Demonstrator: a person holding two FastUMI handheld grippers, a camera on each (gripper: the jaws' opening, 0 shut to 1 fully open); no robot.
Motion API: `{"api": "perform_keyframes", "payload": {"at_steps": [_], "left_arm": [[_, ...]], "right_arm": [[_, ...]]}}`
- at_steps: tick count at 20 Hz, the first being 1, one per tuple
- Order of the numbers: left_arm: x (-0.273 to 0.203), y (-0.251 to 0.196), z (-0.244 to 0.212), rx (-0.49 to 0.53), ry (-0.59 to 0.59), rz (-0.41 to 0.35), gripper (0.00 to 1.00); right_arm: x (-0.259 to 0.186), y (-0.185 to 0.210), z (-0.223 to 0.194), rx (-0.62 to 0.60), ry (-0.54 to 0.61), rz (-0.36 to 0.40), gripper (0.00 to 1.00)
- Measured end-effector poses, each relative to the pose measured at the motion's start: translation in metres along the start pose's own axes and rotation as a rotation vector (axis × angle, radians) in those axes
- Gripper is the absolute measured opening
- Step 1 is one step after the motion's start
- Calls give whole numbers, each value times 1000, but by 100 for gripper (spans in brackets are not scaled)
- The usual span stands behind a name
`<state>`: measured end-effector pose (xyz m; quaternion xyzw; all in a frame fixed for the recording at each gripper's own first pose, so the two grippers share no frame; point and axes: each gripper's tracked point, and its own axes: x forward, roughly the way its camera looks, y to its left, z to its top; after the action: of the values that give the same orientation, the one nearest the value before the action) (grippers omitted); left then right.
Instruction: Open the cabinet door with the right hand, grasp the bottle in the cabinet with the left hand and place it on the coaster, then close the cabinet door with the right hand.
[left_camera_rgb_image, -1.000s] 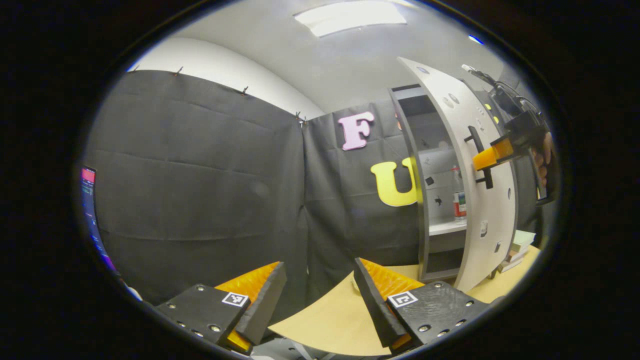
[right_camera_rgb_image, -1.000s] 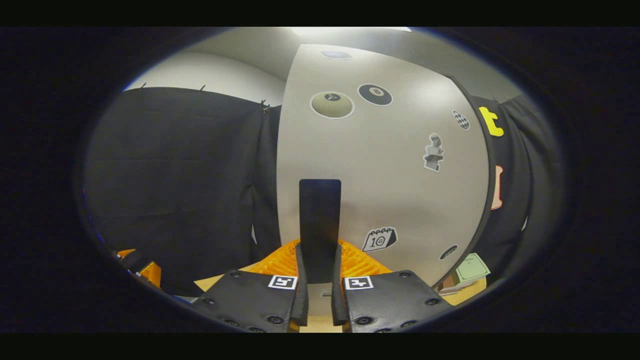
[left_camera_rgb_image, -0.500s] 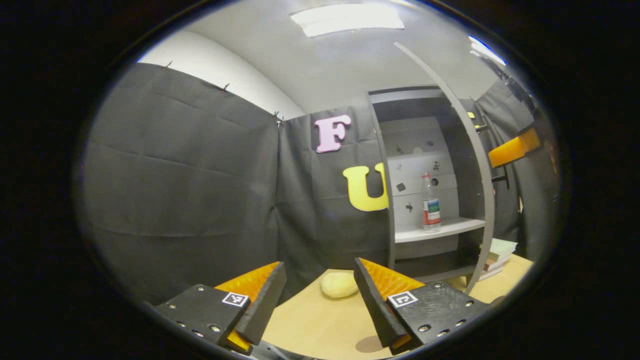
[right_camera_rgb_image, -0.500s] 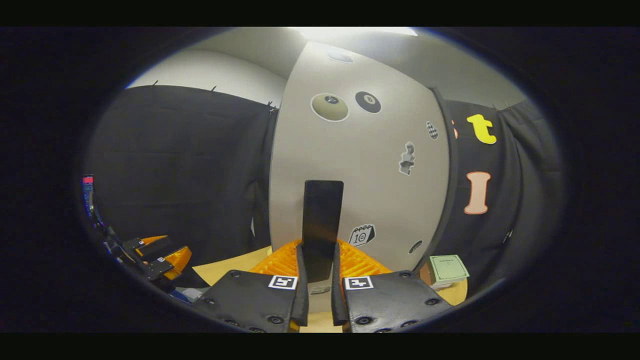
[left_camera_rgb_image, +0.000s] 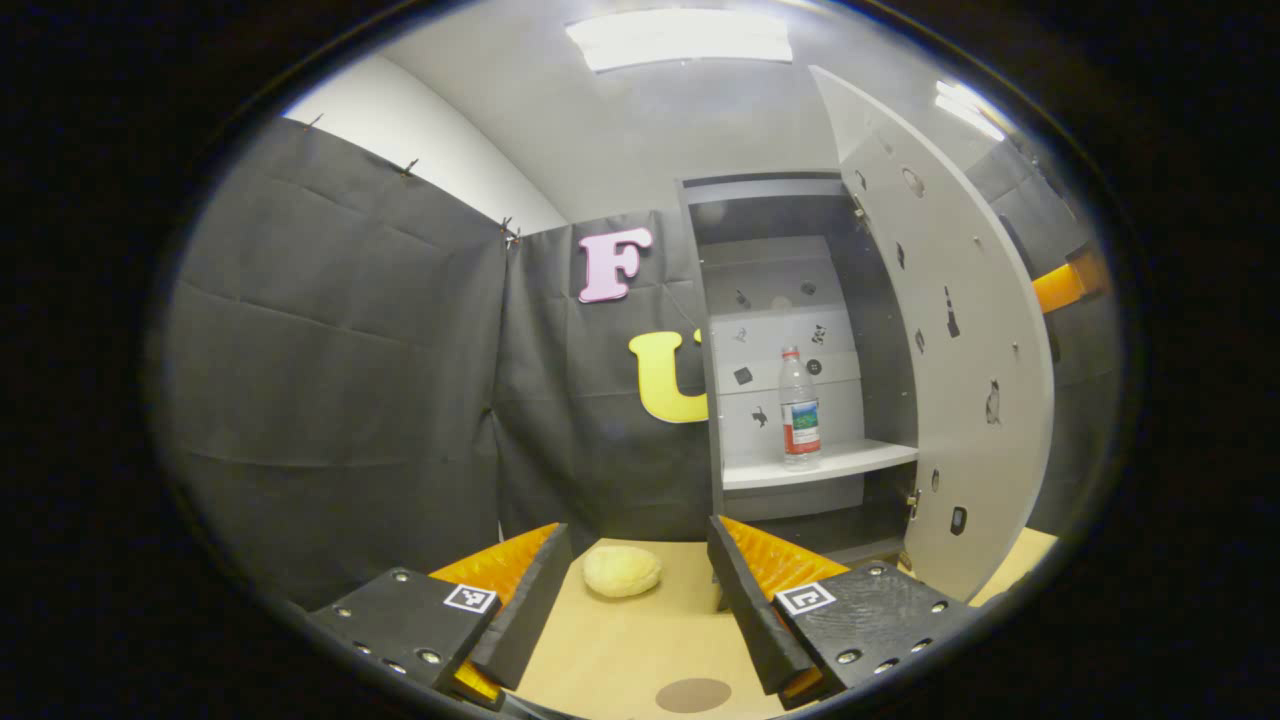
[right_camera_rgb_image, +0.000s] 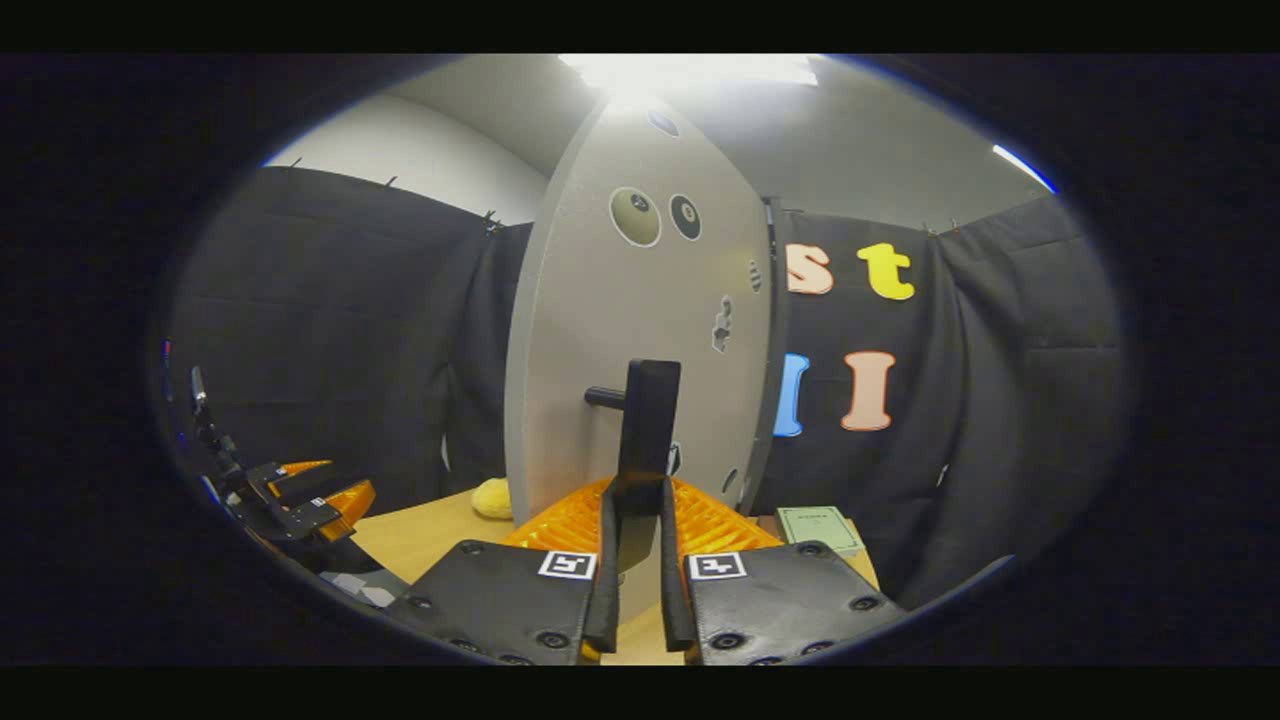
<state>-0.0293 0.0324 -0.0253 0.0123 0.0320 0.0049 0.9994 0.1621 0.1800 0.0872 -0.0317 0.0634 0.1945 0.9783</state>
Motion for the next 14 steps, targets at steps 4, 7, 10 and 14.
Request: {"api": "perform_keyframes", "payload": {"at_steps": [4,7,10,14], "left_arm": [[3,-14,-8,-11,18,-32,86],[9,-15,-18,-11,35,-36,83],[14,-10,-28,-4,55,-35,83],[21,-6,-40,-8,84,-36,83]], "right_arm": [[-12,-37,-3,-7,-10,-173,15],[-24,-70,-4,64,-23,-241,2],[-24,-68,-4,181,-51,-188,25],[-50,-87,-2,69,-99,-272,63]]}}
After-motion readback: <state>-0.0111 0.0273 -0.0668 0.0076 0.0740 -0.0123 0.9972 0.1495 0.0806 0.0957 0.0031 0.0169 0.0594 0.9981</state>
